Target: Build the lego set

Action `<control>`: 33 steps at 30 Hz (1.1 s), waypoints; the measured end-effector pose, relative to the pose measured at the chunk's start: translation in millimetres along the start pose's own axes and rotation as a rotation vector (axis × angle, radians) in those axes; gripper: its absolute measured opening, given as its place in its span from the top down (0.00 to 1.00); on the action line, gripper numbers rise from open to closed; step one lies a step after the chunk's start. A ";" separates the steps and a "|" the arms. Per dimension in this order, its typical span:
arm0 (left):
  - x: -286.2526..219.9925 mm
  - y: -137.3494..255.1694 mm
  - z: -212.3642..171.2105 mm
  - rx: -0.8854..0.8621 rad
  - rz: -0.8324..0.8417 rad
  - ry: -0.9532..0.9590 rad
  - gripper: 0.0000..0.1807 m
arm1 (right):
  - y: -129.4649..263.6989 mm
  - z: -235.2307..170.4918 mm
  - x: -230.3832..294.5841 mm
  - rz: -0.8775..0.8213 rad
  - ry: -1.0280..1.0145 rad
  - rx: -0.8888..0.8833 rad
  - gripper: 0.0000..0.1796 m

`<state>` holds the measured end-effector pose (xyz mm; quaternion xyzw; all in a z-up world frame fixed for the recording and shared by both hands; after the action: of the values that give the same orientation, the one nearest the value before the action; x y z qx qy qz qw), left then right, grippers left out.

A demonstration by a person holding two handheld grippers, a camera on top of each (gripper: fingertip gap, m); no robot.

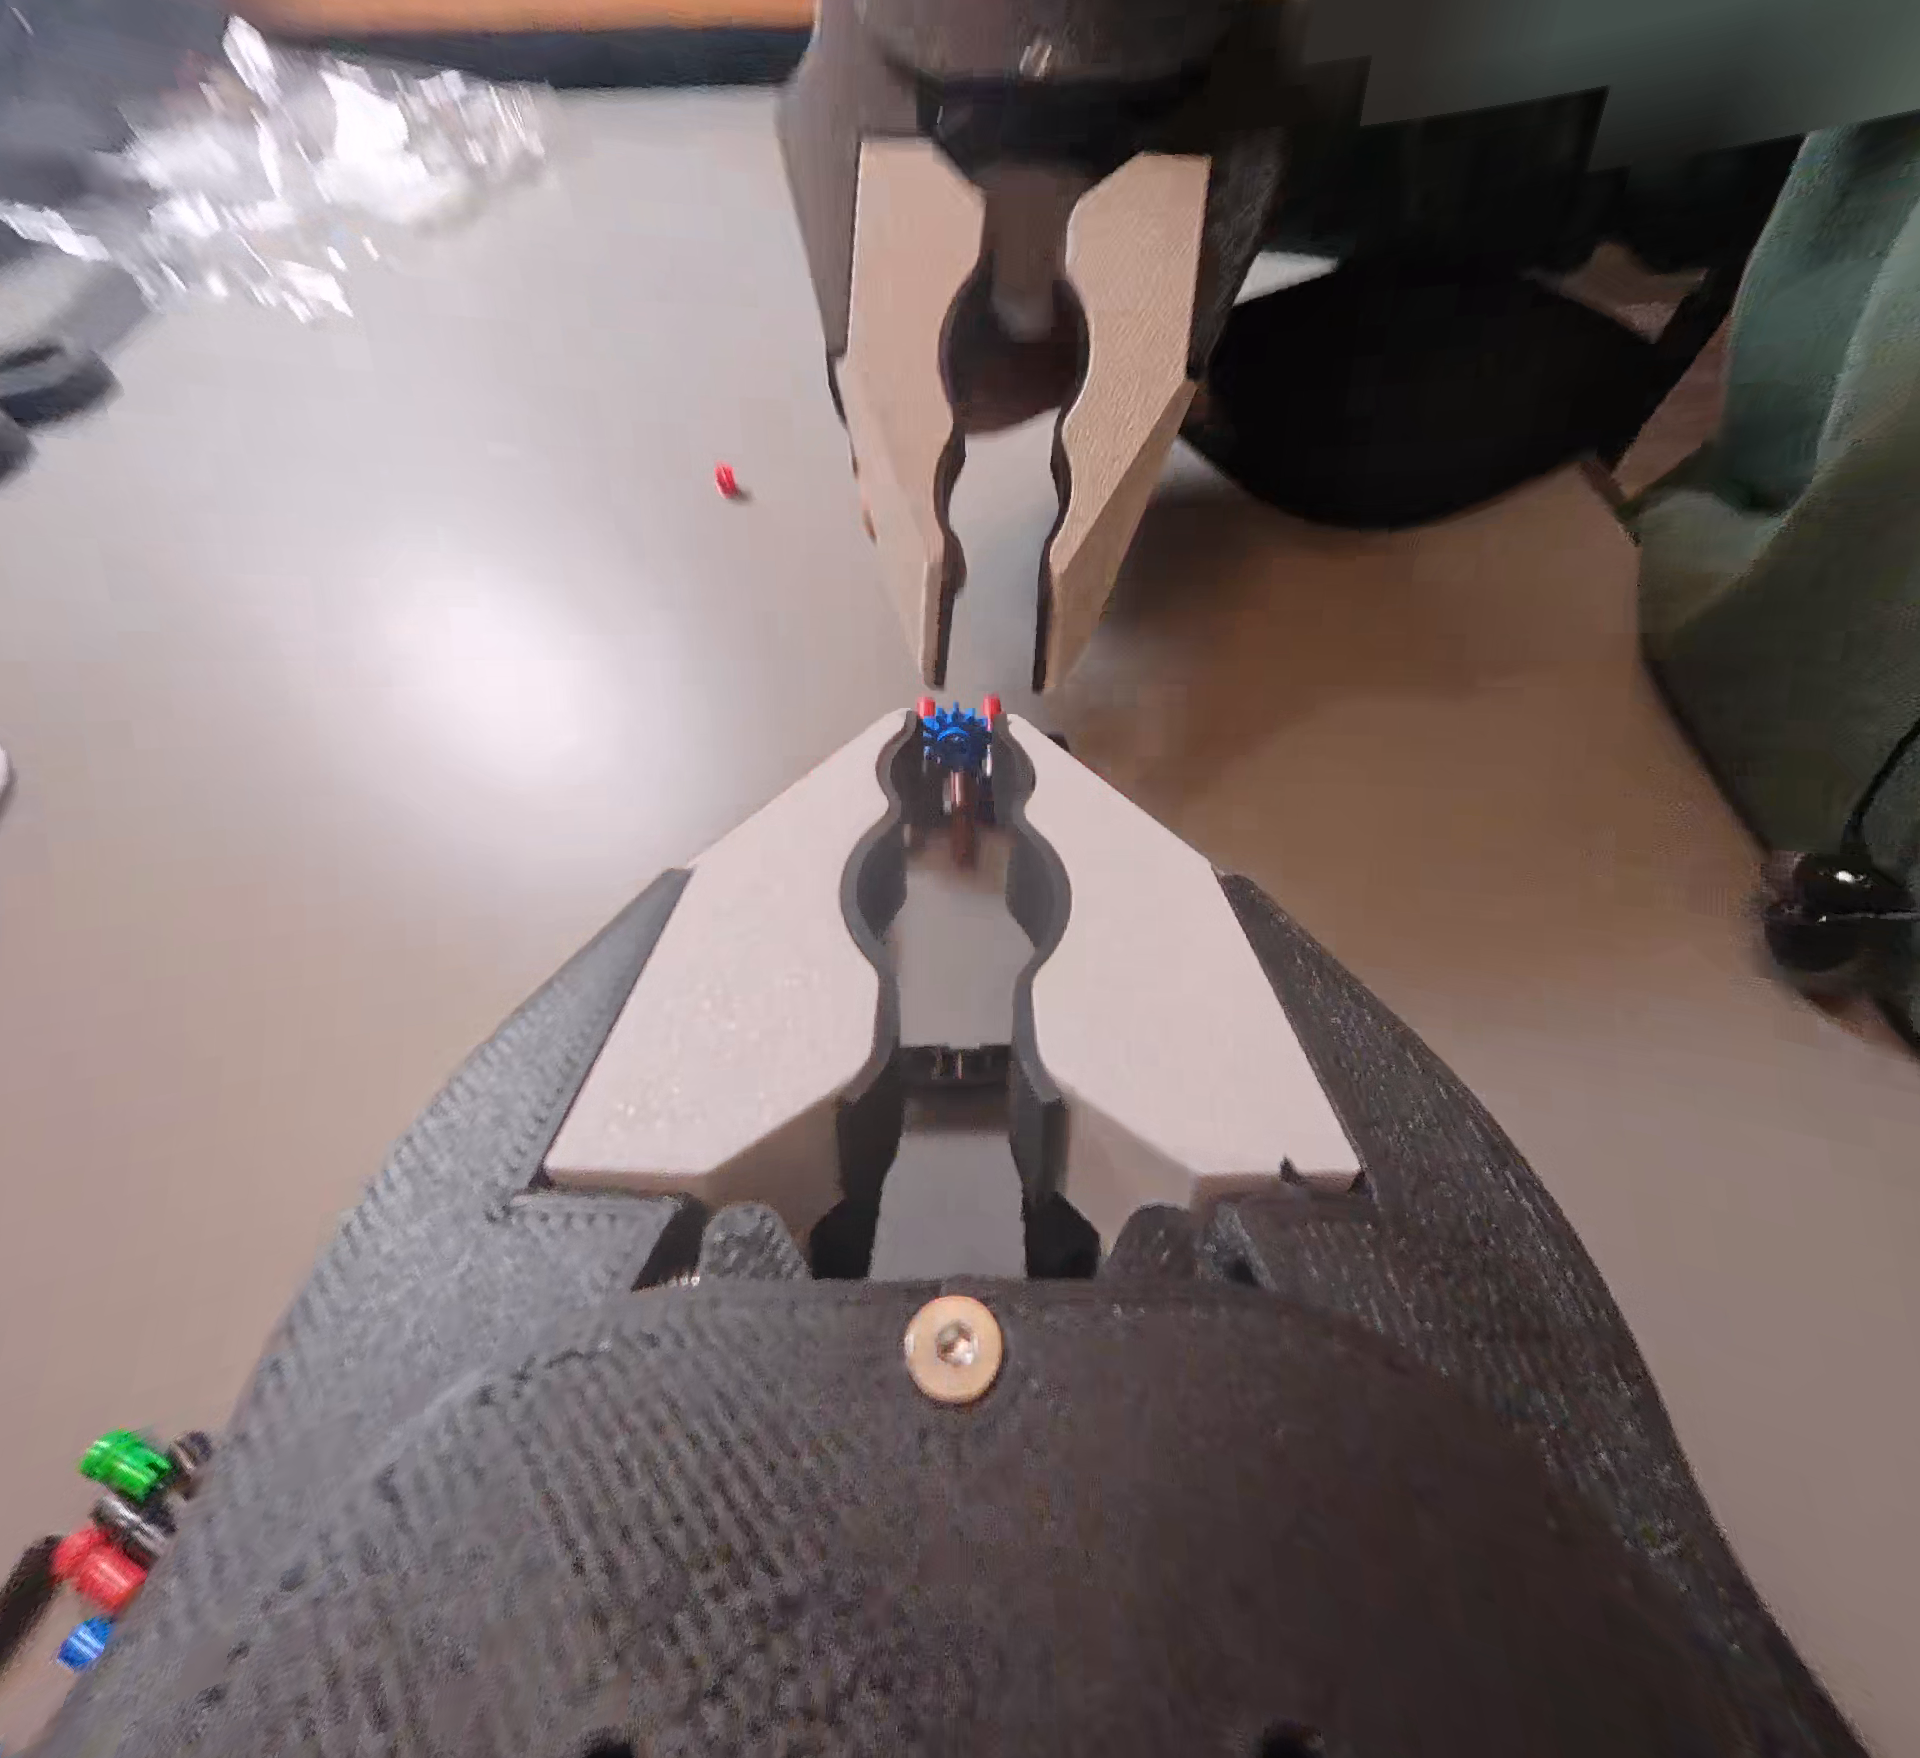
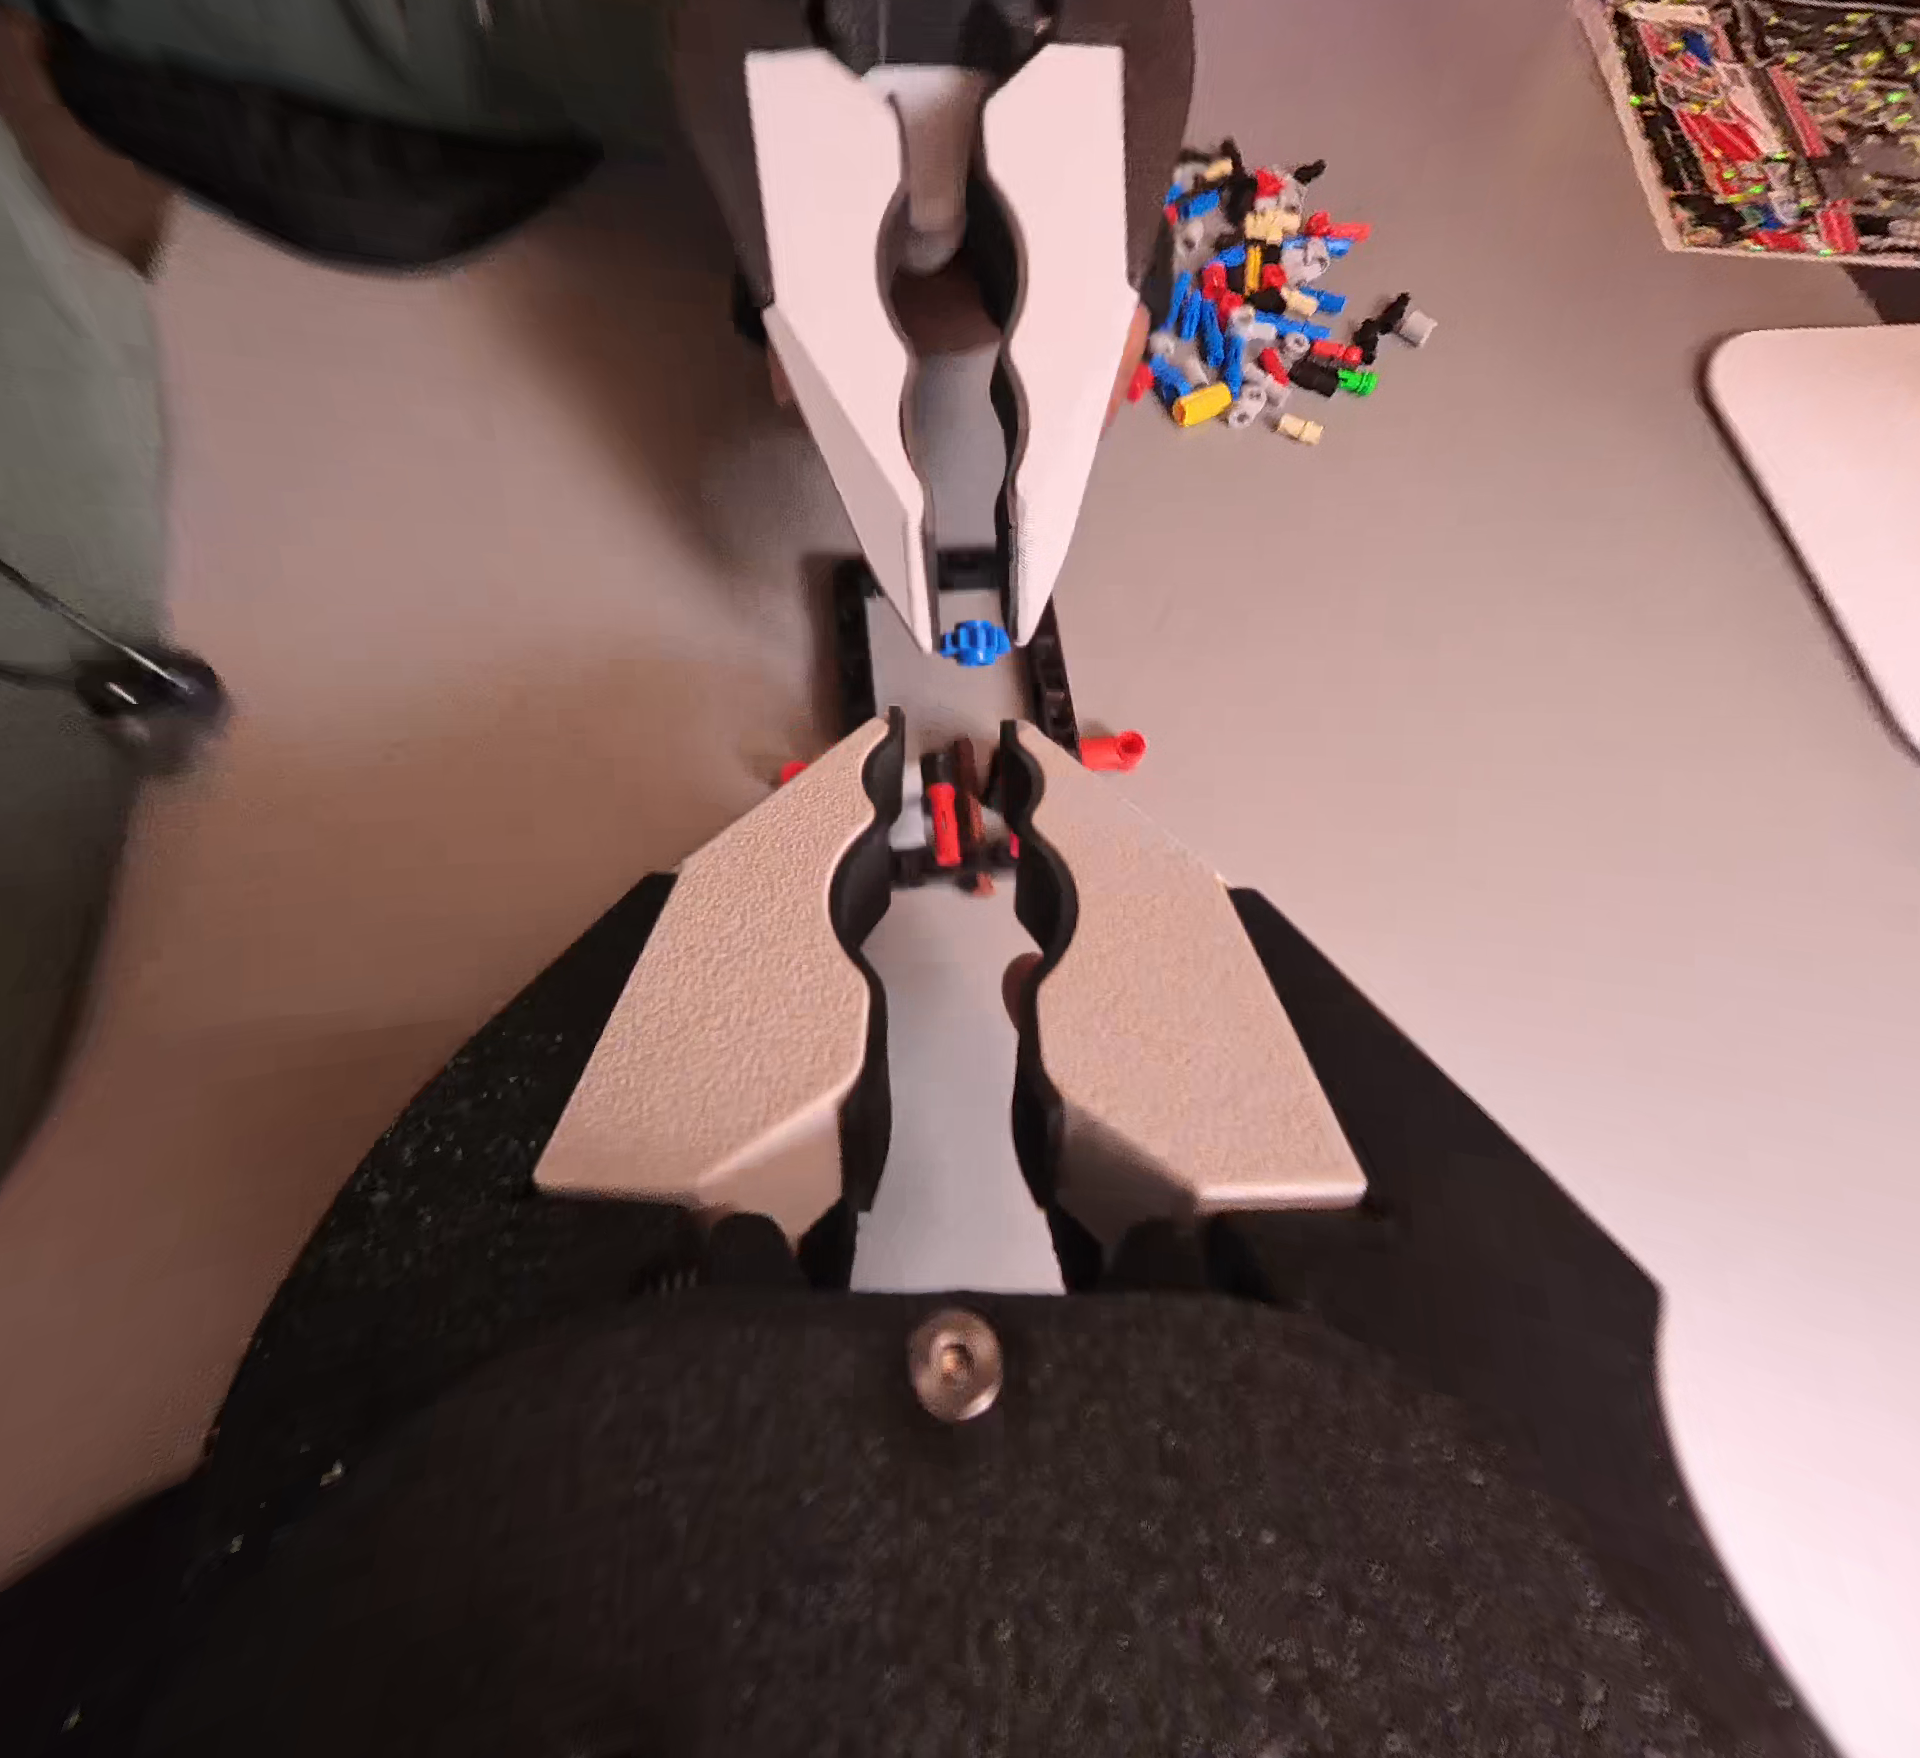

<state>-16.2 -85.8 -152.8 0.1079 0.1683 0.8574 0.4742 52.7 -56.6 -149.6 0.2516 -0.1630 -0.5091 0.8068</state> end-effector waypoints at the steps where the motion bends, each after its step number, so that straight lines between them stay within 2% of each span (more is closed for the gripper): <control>1: 0.4 2.7 5.3 -0.042 0.011 -0.015 0.94 | 0.0 4.0 0.0 0.037 -0.054 -0.044 0.91; 3: 1.0 7.5 12.8 -0.101 0.028 -0.037 0.94 | 1.2 9.7 -1.1 0.097 -0.130 -0.114 0.91; 6: -0.2 9.7 16.6 -0.139 0.025 -0.045 0.94 | 3.0 16.7 1.5 0.132 -0.126 -0.177 0.90; 13: -0.9 7.2 13.6 -0.111 0.026 -0.046 0.94 | 5.7 25.0 5.9 0.132 -0.082 -0.230 0.88; 19: -1.7 3.8 8.4 -0.038 0.039 -0.068 0.94 | 5.8 22.6 4.7 0.110 -0.062 -0.204 0.88; 25: 2.0 -0.6 -16.0 0.201 0.044 -0.025 0.94 | 12.1 -1.3 -2.1 0.051 -0.039 -0.048 0.88; 29: -1.1 -7.4 -25.4 0.270 0.032 -0.019 0.94 | 12.4 -27.6 0.9 0.072 -0.094 0.102 0.87; 33: -5.0 -13.0 -28.4 0.308 0.011 -0.022 0.94 | 7.6 -37.9 3.5 0.087 -0.131 0.167 0.86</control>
<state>-13.2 -89.0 -184.1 0.1897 0.2921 0.8227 0.4492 79.5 -48.0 -176.3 0.2768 -0.2679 -0.4738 0.7919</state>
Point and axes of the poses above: each gripper's, where its closed fingertips meet, y back along the fingers, z out of its top, x = y × z across the jaws, the point moved 4 cm from there along y, back along the fingers, and after that the axes turned 4 degrees about z, right-handed, at the moved point
